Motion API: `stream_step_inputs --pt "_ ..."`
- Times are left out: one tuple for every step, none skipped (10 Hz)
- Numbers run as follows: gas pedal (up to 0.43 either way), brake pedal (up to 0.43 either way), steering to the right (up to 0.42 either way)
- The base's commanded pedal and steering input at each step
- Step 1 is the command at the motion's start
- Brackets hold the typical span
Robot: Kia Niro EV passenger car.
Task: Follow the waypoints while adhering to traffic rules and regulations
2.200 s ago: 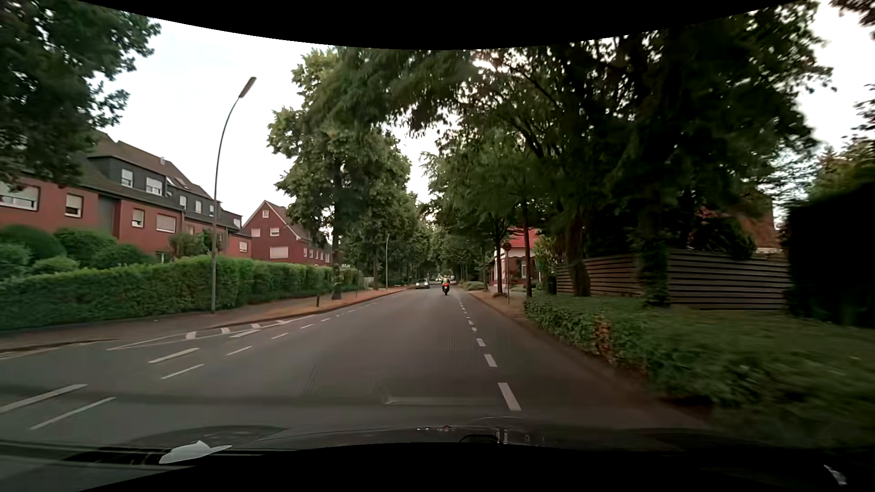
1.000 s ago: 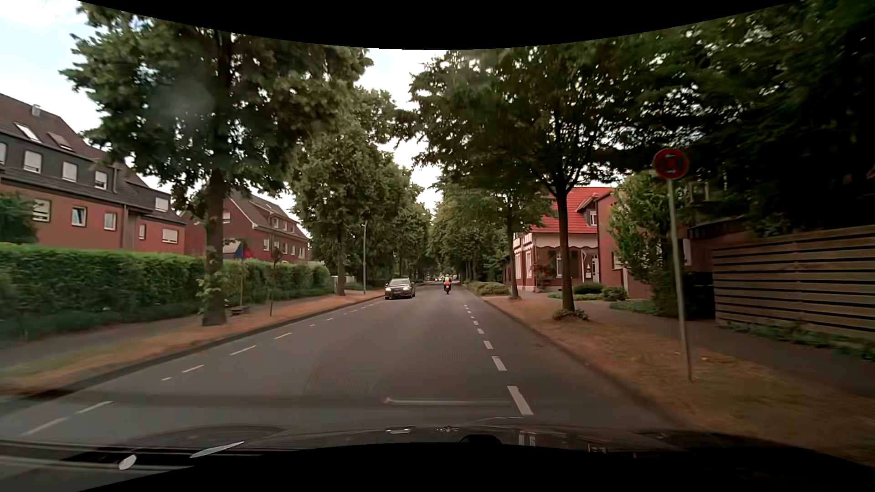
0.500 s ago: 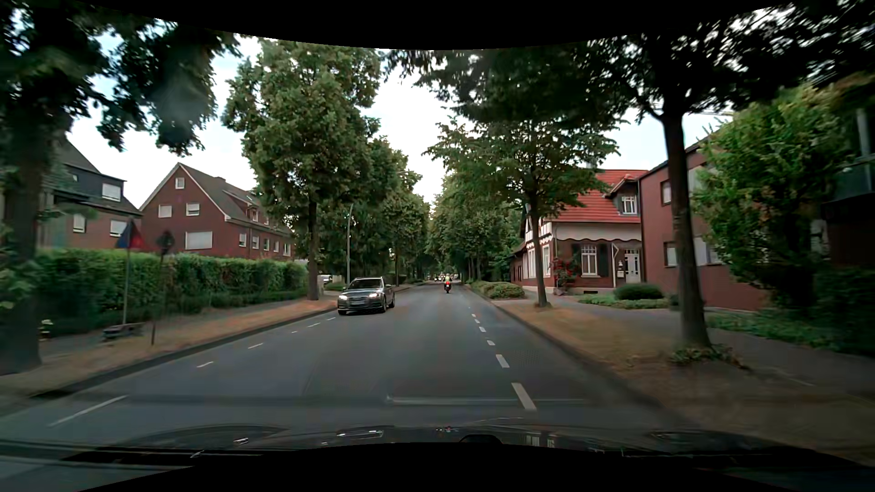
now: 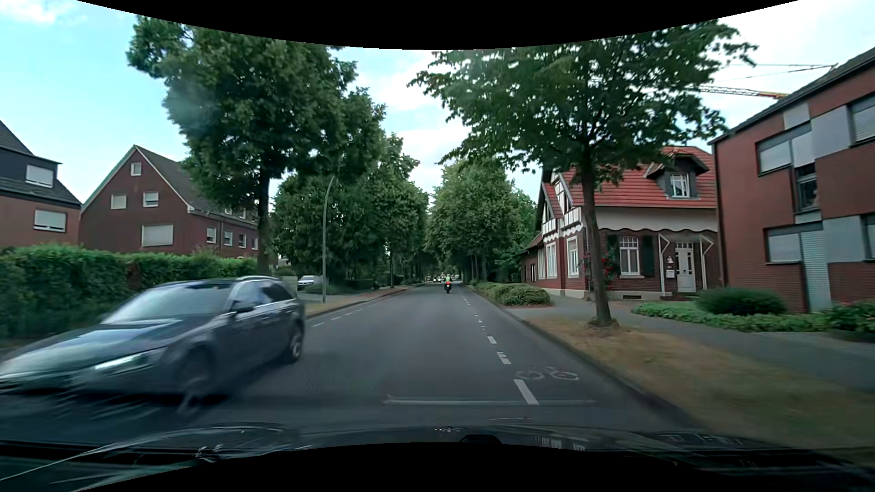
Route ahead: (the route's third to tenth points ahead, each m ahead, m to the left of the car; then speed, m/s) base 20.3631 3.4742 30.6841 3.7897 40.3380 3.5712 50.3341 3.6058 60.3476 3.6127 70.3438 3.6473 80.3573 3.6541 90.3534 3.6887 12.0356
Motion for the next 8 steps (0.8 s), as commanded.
stream_step_inputs --pt "0.157 0.000 -0.004" --pt "0.157 0.000 -0.004" --pt "0.157 0.000 -0.004" --pt "0.157 0.000 -0.004" --pt "0.157 0.000 -0.004" --pt "0.157 0.000 -0.004" --pt "0.157 0.000 -0.004" --pt "0.157 0.000 -0.003"
